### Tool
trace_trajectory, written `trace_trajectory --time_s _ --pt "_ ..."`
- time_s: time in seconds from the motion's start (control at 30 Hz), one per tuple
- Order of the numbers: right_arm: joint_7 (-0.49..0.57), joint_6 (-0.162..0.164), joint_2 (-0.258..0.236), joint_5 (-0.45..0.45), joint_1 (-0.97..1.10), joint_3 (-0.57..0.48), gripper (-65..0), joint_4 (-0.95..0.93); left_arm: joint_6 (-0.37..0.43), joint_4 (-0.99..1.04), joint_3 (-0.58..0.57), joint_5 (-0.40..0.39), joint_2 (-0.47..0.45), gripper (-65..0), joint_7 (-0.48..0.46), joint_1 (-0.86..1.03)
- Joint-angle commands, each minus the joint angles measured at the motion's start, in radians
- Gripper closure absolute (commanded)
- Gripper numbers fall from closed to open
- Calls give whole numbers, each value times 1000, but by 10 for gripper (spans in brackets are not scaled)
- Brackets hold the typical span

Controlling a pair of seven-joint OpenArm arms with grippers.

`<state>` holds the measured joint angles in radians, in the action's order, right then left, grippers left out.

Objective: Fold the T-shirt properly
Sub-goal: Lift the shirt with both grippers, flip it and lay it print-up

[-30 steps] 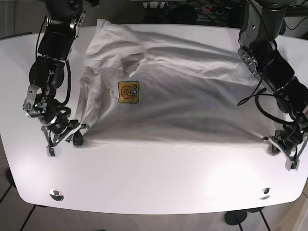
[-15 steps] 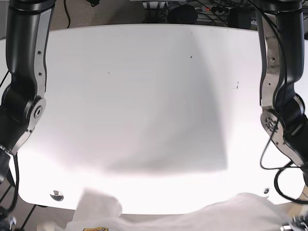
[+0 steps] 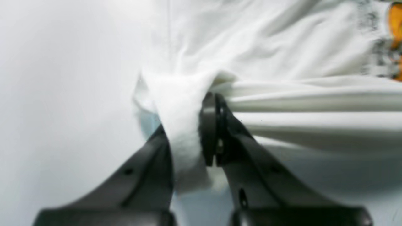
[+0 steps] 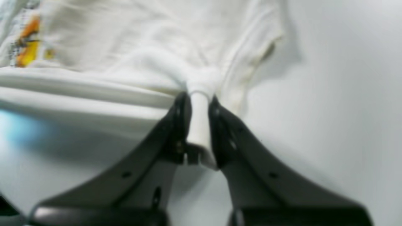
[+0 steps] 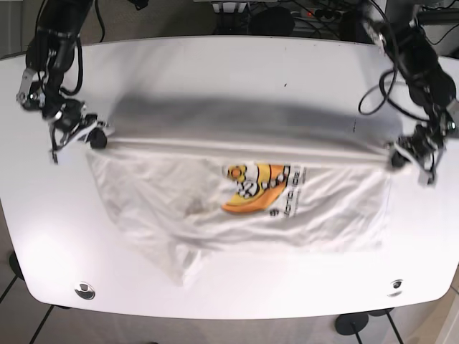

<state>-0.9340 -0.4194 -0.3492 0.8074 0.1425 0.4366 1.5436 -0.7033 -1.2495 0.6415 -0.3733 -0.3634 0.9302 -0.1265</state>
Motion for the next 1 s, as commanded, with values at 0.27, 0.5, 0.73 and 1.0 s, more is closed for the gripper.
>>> trace_trajectory --time_s 0.27,0.5,0.73,1.0 --pt "28 -3 8 80 294 90 -19 209 5 -330 99 -109 22 0 -18 334" --pt "28 -3 66 80 434 90 -22 286 5 -410 110 -111 16 -3 -18 463" --pt "28 -3 68 80 501 90 -128 285 5 -413 110 -111 14 -11 -18 554" --pt "28 -3 105 80 592 199 -498 337 5 -407 133 -111 -32 -403 -18 609"
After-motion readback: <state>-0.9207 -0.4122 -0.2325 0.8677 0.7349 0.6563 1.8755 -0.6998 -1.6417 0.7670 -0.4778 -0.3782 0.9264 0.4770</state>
